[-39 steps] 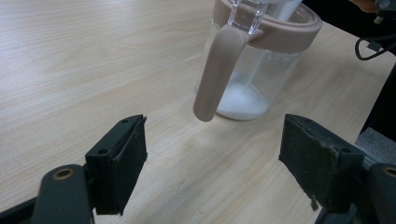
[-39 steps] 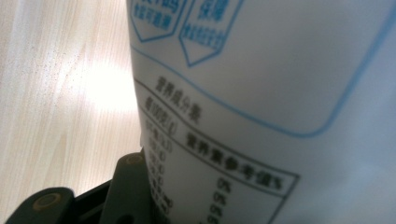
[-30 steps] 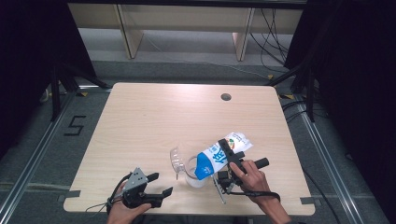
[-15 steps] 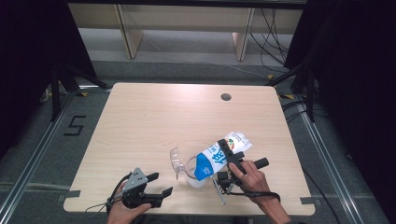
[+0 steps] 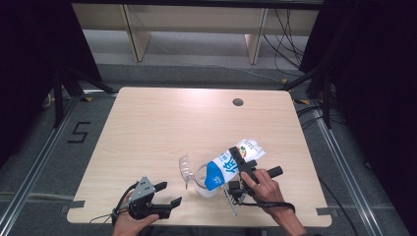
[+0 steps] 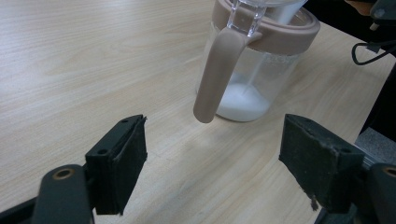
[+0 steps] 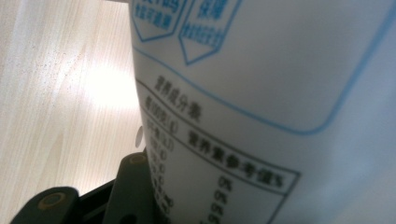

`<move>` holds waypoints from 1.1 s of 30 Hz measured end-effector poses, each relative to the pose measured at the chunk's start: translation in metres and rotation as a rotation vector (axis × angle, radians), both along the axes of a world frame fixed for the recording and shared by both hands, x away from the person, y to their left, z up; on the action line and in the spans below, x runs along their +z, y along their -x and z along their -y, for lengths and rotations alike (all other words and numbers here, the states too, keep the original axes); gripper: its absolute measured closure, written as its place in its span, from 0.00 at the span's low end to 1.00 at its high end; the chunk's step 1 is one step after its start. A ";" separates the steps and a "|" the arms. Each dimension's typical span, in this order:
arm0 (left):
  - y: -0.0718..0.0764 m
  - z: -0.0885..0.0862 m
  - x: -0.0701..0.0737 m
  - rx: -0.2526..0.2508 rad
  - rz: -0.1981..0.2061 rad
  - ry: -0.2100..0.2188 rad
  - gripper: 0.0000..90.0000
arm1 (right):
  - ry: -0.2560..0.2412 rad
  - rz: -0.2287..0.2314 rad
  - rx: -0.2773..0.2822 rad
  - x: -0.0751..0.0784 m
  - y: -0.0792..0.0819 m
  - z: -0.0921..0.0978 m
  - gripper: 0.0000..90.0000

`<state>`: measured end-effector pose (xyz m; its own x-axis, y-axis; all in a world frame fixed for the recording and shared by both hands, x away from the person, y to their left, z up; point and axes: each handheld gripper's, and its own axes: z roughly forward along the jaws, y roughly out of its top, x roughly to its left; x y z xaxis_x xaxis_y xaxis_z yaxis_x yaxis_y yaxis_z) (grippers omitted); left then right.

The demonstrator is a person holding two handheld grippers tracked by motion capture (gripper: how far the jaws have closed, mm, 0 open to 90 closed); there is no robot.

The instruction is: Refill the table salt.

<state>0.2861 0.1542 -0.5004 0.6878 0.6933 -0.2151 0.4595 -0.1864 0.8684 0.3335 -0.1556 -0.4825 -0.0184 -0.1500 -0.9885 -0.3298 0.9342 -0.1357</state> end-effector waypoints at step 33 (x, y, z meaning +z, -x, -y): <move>0.000 0.000 0.000 0.000 0.003 0.006 0.25 | 0.018 0.017 0.016 0.001 -0.001 -0.002 0.64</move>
